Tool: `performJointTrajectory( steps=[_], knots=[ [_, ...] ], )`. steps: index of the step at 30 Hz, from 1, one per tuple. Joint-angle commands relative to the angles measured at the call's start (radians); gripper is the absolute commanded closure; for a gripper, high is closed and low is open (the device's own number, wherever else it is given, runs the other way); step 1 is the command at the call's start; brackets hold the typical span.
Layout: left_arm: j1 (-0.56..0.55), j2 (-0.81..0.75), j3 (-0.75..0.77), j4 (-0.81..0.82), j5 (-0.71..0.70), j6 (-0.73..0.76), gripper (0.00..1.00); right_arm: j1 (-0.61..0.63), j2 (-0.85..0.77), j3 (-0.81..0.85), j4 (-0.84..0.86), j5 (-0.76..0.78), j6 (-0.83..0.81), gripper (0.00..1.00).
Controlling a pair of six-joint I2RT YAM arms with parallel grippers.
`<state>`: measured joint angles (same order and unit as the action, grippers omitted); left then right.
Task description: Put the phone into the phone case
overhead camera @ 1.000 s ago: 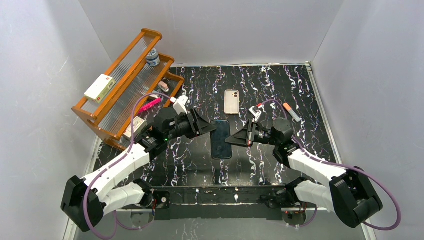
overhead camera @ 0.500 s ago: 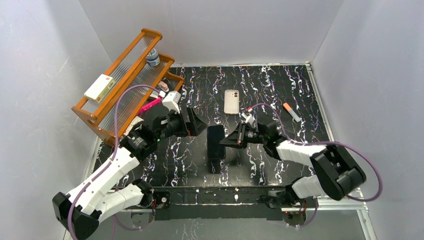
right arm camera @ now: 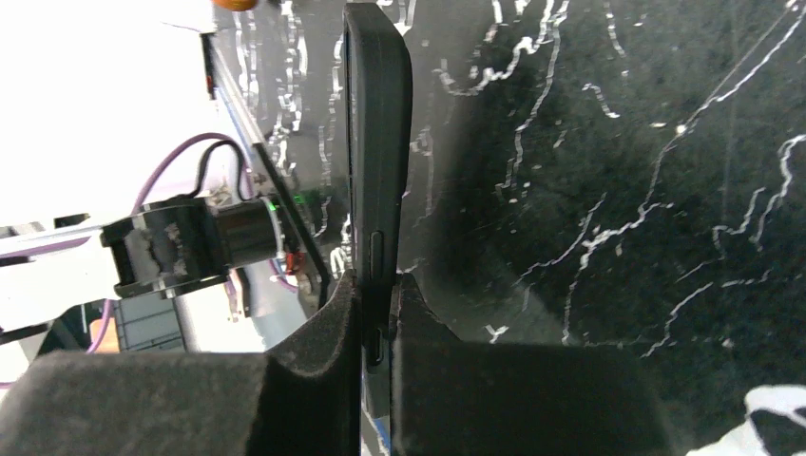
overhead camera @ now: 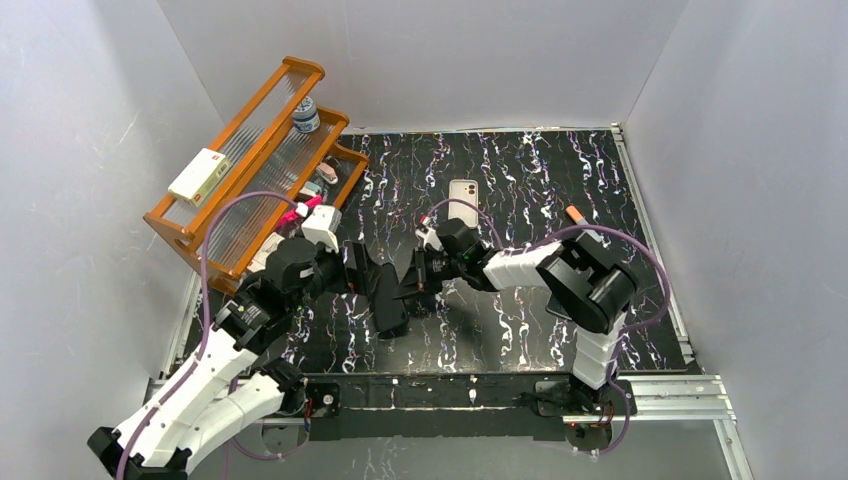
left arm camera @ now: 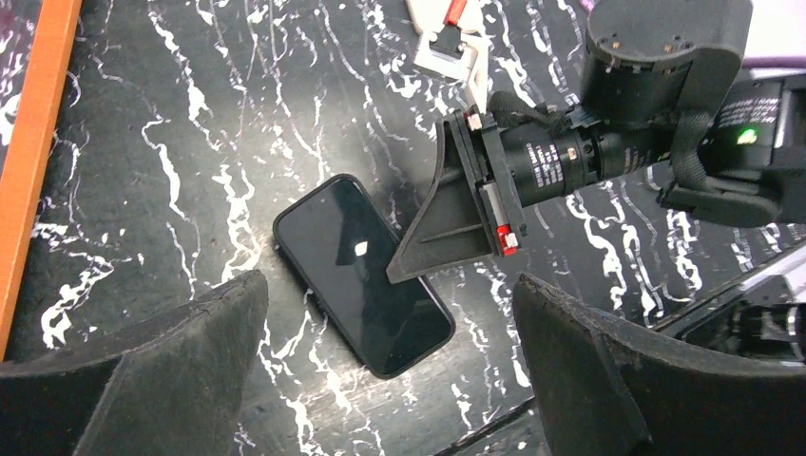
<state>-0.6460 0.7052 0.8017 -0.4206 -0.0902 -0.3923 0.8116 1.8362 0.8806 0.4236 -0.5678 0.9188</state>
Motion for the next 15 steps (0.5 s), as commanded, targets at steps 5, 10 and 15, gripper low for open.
performJointTrajectory(
  steps=[5,10,15],
  knots=[
    [0.003,-0.061,-0.057,-0.012,-0.043,0.038,0.02,0.002,0.071,0.093,-0.11,0.025,-0.126,0.96],
    [0.002,-0.057,-0.059,-0.011,-0.04,0.04,0.02,0.002,0.069,0.099,-0.174,0.068,-0.152,0.71],
    [0.002,-0.052,-0.059,-0.009,-0.04,0.044,0.02,-0.001,-0.003,0.097,-0.26,0.159,-0.162,0.46]
  ],
)
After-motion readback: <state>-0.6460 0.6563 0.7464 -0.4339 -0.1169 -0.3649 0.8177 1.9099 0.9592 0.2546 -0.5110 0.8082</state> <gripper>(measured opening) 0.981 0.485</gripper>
